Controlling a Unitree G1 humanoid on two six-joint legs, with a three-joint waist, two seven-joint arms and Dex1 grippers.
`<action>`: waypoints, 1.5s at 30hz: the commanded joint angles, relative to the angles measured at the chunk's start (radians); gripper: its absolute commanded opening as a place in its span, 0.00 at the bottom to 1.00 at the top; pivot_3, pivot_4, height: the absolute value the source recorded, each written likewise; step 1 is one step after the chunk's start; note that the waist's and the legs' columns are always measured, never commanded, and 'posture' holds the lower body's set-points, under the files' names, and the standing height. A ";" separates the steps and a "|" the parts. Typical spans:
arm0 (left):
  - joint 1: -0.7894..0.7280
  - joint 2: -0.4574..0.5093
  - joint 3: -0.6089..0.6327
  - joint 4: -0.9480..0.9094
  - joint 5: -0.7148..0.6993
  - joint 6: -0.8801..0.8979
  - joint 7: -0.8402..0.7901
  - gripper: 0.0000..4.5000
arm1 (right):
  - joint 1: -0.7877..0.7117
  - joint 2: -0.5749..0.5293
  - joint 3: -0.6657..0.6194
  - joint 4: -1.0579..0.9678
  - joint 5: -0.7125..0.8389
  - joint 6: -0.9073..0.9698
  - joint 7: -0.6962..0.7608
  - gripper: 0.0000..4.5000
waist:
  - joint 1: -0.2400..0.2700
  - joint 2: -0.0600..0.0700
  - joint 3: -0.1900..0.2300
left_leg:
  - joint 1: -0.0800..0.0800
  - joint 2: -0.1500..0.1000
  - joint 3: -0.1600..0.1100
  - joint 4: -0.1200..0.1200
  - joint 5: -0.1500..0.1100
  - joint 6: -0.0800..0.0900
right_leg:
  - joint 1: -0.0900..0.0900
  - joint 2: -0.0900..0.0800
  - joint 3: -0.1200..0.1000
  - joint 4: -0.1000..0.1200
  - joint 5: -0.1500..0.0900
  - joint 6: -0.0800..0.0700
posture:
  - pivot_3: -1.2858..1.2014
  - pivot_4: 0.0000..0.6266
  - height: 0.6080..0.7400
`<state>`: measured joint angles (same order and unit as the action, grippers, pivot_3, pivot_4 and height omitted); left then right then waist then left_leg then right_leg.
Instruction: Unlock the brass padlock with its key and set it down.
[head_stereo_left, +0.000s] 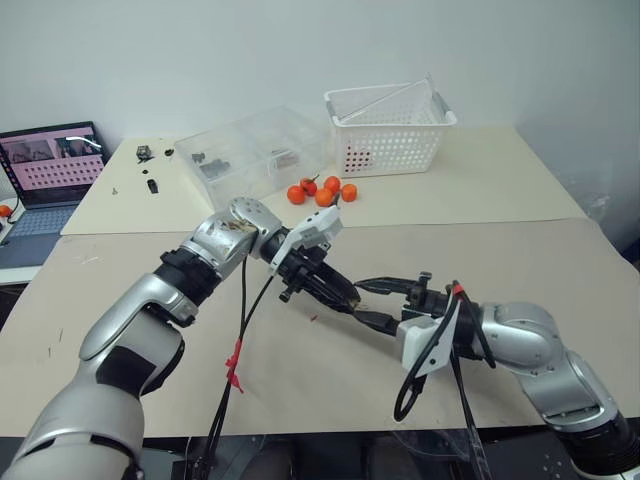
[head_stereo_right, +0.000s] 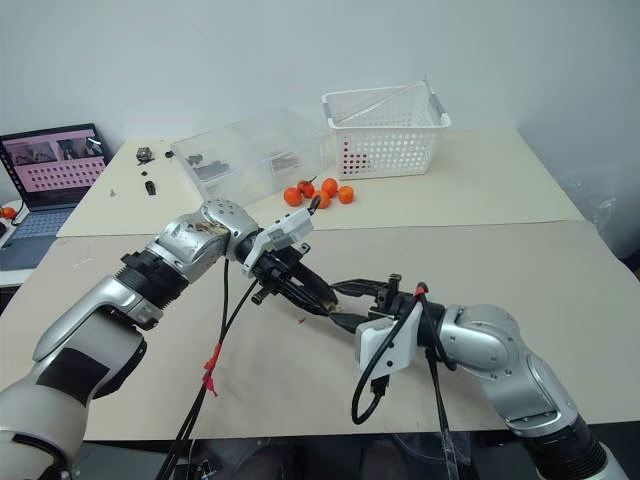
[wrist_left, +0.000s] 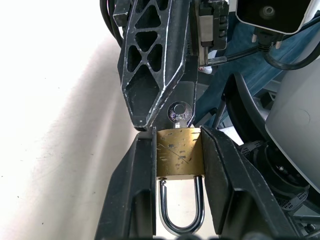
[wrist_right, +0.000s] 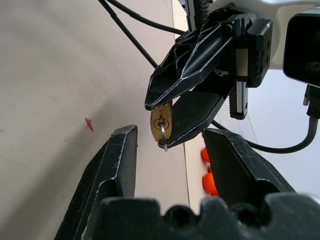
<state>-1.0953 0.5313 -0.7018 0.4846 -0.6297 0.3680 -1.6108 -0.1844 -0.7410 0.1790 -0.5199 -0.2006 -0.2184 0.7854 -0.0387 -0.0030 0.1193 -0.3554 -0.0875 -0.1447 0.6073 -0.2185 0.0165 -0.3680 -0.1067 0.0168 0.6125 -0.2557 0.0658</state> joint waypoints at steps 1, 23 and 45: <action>-0.024 -0.002 0.012 -0.008 -0.013 -0.022 -0.004 0.17 | -0.013 -0.003 -0.033 -0.052 0.028 0.012 0.001 0.46 | 0.000 0.000 0.000 | 0.000 0.000 0.000 0.000 0.000 0.000 | 0.000 0.000 0.000 0.000 0.000 0.000 | 0.52 0.24 1.00; -0.034 -0.012 -0.002 0.014 -0.016 -0.039 -0.004 0.17 | 0.000 0.003 -0.027 -0.098 0.019 0.052 0.001 0.28 | 0.002 0.000 0.000 | 0.000 0.000 0.000 0.000 0.000 0.000 | 0.000 0.000 0.000 0.000 0.000 0.000 | 0.52 0.24 1.00; -0.046 -0.018 0.002 0.030 -0.005 -0.040 -0.004 0.17 | -0.006 0.035 -0.015 -0.065 -0.007 0.025 -0.018 0.02 | 0.001 0.000 0.000 | 0.000 0.000 0.001 0.000 0.000 0.000 | 0.000 0.000 0.000 0.000 0.000 0.000 | 0.52 0.24 1.00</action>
<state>-1.1139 0.5251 -0.7090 0.5293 -0.6307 0.3433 -1.6111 -0.1713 -0.7201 0.1828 -0.5567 -0.2137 -0.1678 0.7975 -0.0376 -0.0031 0.1194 -0.3554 -0.0874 -0.1435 0.6073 -0.2186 0.0166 -0.3681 -0.1067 0.0168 0.6125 -0.2559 0.0660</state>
